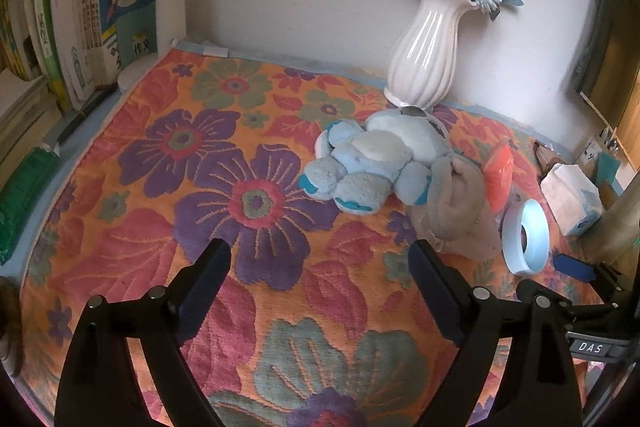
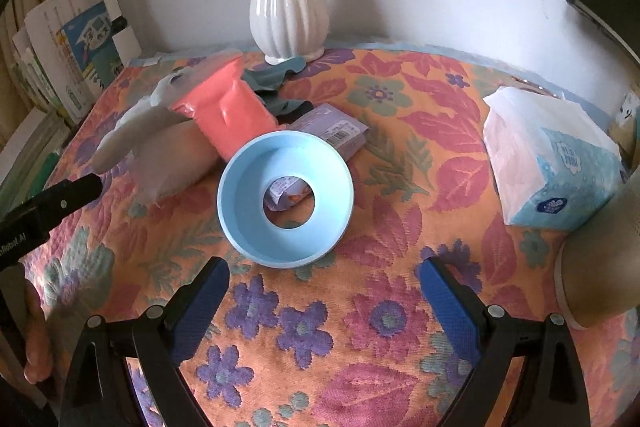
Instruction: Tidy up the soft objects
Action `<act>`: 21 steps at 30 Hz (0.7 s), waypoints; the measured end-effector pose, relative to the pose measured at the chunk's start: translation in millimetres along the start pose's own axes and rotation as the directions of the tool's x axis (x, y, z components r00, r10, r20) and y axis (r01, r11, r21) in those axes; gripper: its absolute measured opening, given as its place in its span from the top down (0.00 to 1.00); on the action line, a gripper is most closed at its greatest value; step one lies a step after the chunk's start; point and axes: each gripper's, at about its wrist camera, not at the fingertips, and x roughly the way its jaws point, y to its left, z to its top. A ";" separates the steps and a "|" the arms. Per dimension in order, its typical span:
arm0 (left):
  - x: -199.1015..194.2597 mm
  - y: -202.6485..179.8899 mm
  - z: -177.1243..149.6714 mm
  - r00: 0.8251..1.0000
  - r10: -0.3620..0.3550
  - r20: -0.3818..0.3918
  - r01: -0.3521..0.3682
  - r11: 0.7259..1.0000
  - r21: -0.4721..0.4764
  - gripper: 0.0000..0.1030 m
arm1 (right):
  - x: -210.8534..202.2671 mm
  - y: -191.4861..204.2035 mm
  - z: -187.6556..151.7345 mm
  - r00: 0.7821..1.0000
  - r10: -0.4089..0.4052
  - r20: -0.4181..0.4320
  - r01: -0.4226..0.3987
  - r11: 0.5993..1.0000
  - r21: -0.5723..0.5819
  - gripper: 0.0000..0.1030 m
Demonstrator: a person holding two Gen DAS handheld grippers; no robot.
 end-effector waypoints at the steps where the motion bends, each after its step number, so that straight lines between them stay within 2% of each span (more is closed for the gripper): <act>1: -0.1 -0.1 -0.1 1.000 0.001 -0.001 -0.001 1.000 0.000 0.13 | 0.1 -0.3 0.0 1.000 0.001 -0.001 -0.001 1.000 0.001 0.07; 21: 1.3 -1.9 -1.2 1.000 0.000 -0.005 0.000 1.000 0.002 0.12 | 3.9 0.2 2.2 1.000 -0.006 -0.019 0.006 1.000 -0.001 0.07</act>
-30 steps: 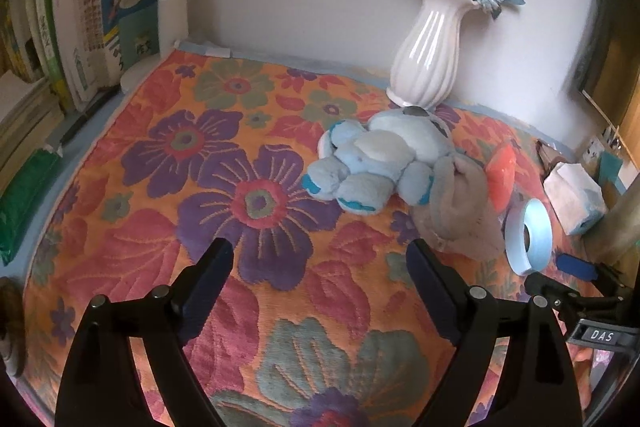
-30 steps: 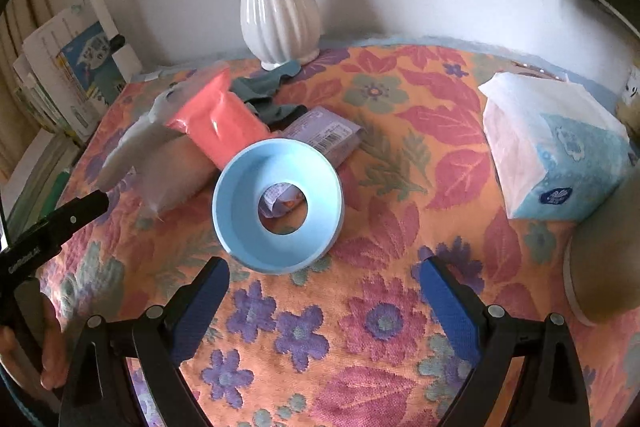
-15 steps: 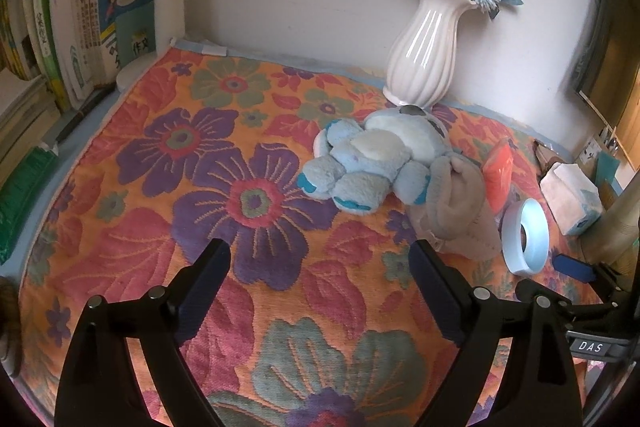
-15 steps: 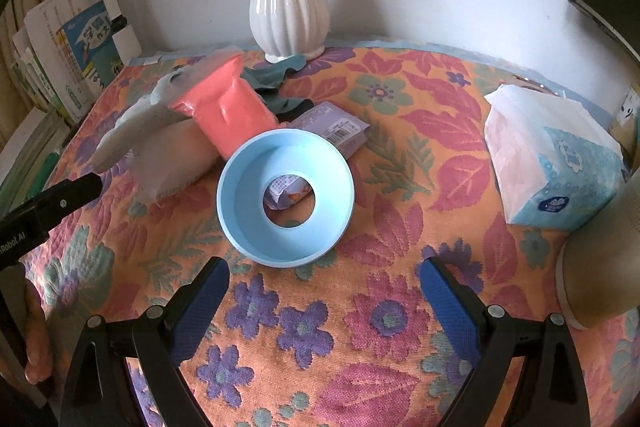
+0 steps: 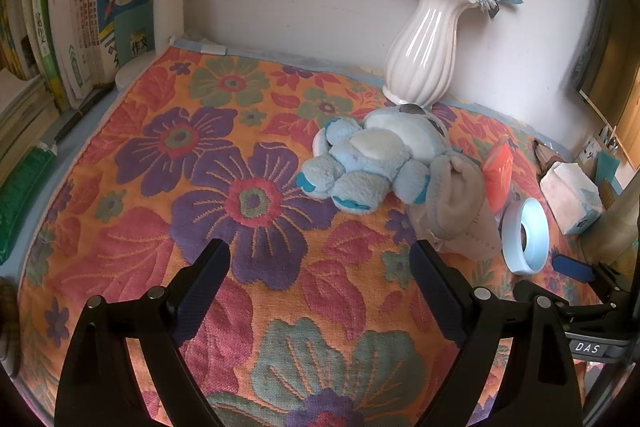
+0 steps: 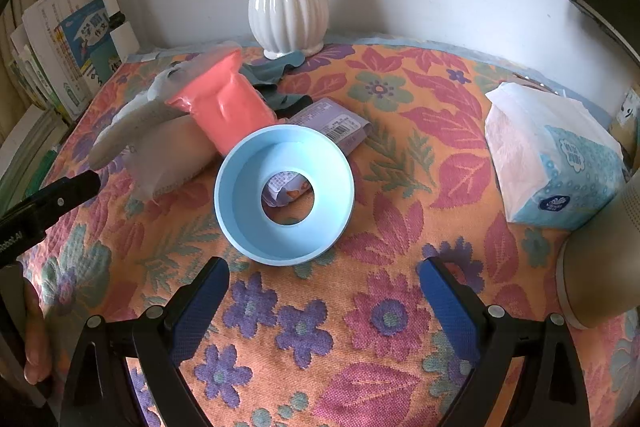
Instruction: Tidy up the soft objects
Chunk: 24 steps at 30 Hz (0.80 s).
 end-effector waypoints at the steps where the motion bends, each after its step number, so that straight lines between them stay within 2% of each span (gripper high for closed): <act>1: 0.0 0.1 0.0 1.000 -0.001 0.000 0.001 1.000 -0.001 0.12 | 0.4 0.0 0.3 1.000 -0.001 -0.001 0.001 1.000 -0.001 0.07; 24: 0.1 -0.2 -0.3 1.000 0.000 -0.001 0.000 1.000 -0.002 0.12 | 2.4 0.5 -0.2 1.000 -0.003 -0.004 0.003 1.000 -0.010 0.06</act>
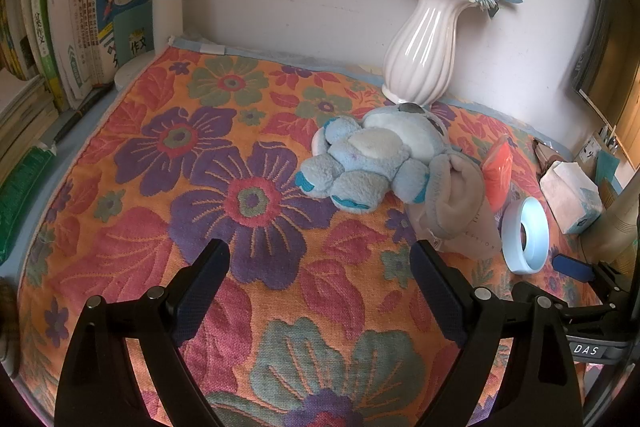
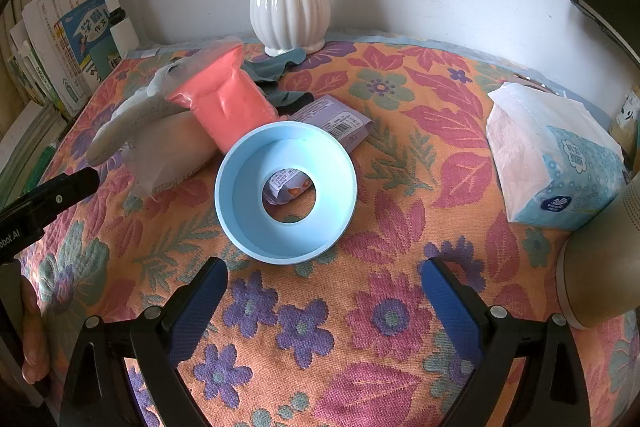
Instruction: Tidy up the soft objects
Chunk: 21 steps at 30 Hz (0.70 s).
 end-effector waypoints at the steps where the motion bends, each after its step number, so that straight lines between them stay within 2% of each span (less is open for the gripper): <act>1: -0.1 0.0 0.0 1.000 0.000 0.000 0.000 1.000 0.000 0.12 | 0.0 0.0 -0.1 1.000 0.000 0.000 0.000 1.000 0.000 0.06; 8: -1.6 -0.2 0.4 1.000 -0.019 -0.002 0.019 1.000 0.002 0.12 | 1.0 1.6 -0.1 1.000 -0.003 -0.003 0.003 1.000 0.000 0.05; 12: -7.6 13.0 4.9 0.992 -0.124 -0.033 0.122 0.991 -0.055 0.12 | -1.9 0.0 -0.1 1.000 -0.013 -0.005 0.013 1.000 0.012 0.05; 15: -22.1 20.8 16.4 0.986 -0.166 -0.026 0.164 0.984 -0.073 0.12 | -14.8 -8.0 3.5 0.995 0.098 -0.002 -0.098 0.993 0.071 0.05; 17: -32.0 17.3 32.3 0.981 -0.190 -0.025 0.188 0.981 -0.056 0.12 | -17.2 -9.5 10.3 0.988 0.152 -0.006 -0.150 0.984 0.091 0.05; 19: -32.1 4.7 50.8 0.973 -0.223 -0.052 0.223 0.975 -0.006 0.12 | -9.8 -6.8 20.4 0.992 0.124 -0.030 -0.122 0.990 0.072 0.05; 21: -20.8 -12.8 64.5 0.975 -0.210 -0.076 0.215 0.975 0.061 0.12 | -1.0 -0.6 26.8 0.996 0.086 -0.036 -0.085 0.996 0.035 0.05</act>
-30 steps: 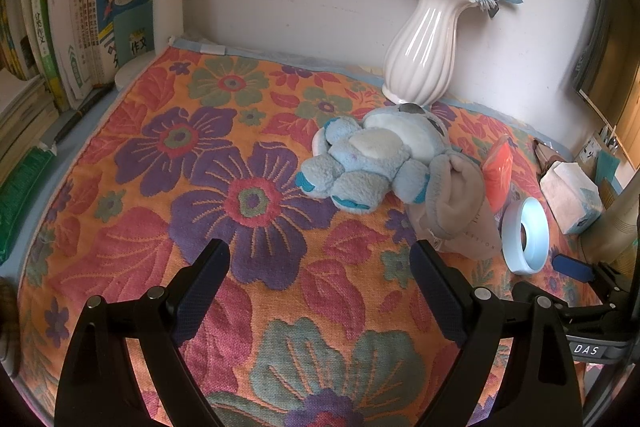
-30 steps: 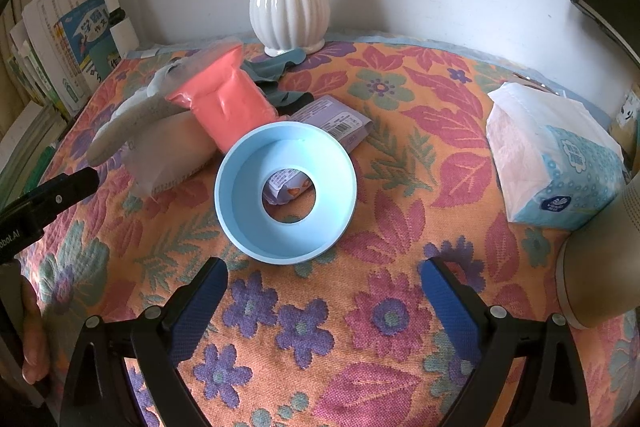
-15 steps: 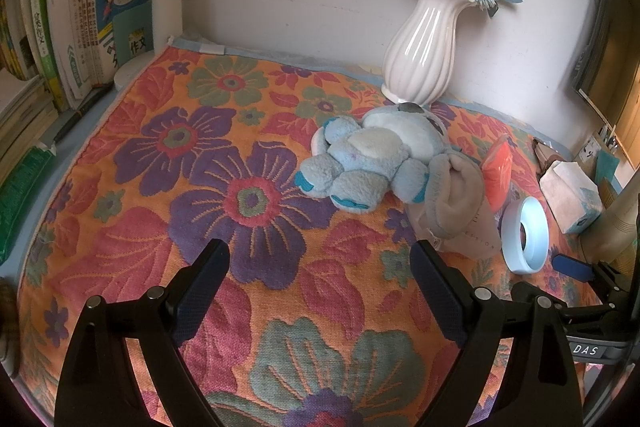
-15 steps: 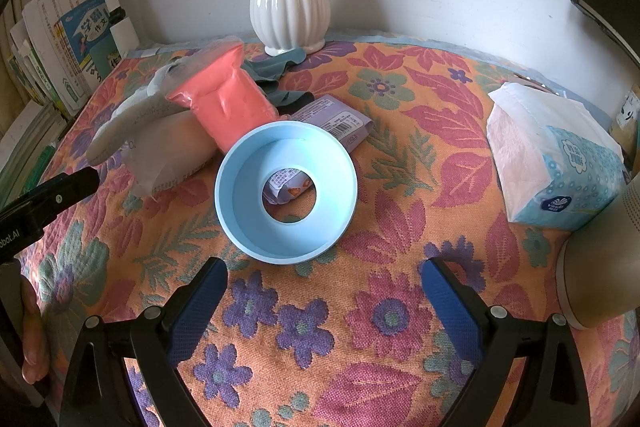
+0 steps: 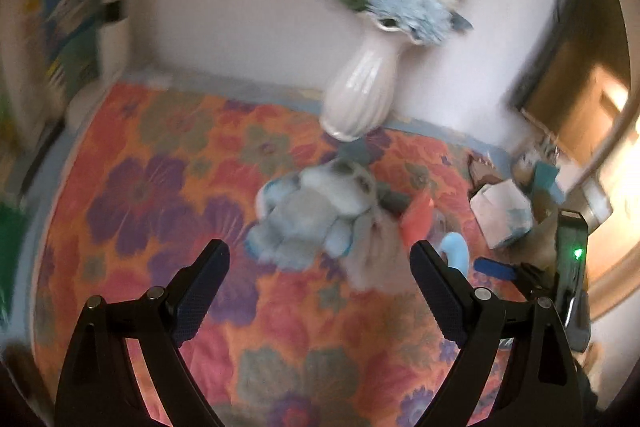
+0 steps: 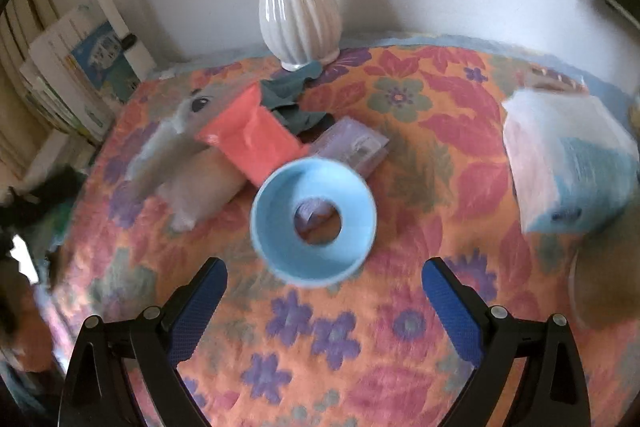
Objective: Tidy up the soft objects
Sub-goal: 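Grasp the grey plush koala with the left tool while the right grasps the light blue ring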
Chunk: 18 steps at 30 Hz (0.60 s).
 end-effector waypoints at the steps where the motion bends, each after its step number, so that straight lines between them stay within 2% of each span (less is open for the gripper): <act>1: 13.3 -6.3 6.9 0.999 0.026 -0.025 -0.025 0.999 0.041 0.12 | 3.8 3.1 1.9 1.000 -0.006 -0.001 0.006 1.000 -0.012 0.05; 3: 41.2 -15.1 15.2 0.995 0.071 -0.072 -0.064 0.993 0.102 0.12 | 11.2 8.3 2.5 1.000 -0.016 0.011 0.017 0.999 -0.030 0.05; 5: 66.0 -17.2 21.1 0.993 0.054 -0.103 -0.041 0.992 0.121 0.12 | 16.2 10.2 -1.1 0.998 -0.050 0.034 0.051 0.998 -0.034 0.06; 7: 80.7 -17.4 24.2 0.992 0.033 -0.121 -0.017 0.992 0.125 0.12 | 19.4 9.5 -2.8 0.996 -0.085 0.033 0.086 0.996 -0.033 0.21; 8: 89.2 -17.5 25.1 0.991 0.026 -0.128 -0.010 0.992 0.127 0.12 | 18.1 9.2 -1.6 0.995 -0.089 0.050 0.091 0.995 -0.037 0.25; 9: 92.2 -18.4 25.1 0.991 0.027 -0.128 -0.011 0.992 0.129 0.14 | 15.8 9.2 -2.1 0.996 -0.065 0.064 0.068 0.997 -0.043 0.36; 10: 94.1 -18.9 25.1 0.992 0.033 -0.120 -0.017 0.991 0.136 0.22 | 15.5 9.5 -2.0 0.995 -0.067 0.069 0.070 0.996 -0.048 0.35; 13: 86.2 -16.7 23.0 0.997 0.015 -0.080 -0.004 0.990 0.138 0.38 | 12.2 11.7 -3.5 0.991 -0.095 0.094 0.100 0.994 -0.048 0.36; 14: 79.0 -11.8 23.4 0.998 -0.007 -0.066 0.014 0.994 0.112 0.48 | 9.2 11.9 -4.2 0.989 -0.097 0.110 0.102 0.994 -0.044 0.36; 15: 72.8 -6.5 25.4 0.998 -0.040 -0.058 0.045 0.995 0.085 0.75 | 5.0 11.6 -4.7 0.987 -0.093 0.131 0.099 0.994 -0.036 0.36; 16: 63.7 -0.1 27.5 0.996 -0.075 -0.049 0.077 0.996 0.047 0.96 | -0.9 9.9 -6.5 0.984 -0.082 0.156 0.088 0.996 -0.028 0.36; 18: 44.9 8.6 29.0 0.999 -0.044 -0.007 0.044 0.999 0.004 0.95 | -11.4 4.5 -7.9 0.976 -0.056 0.212 0.059 0.998 -0.010 0.36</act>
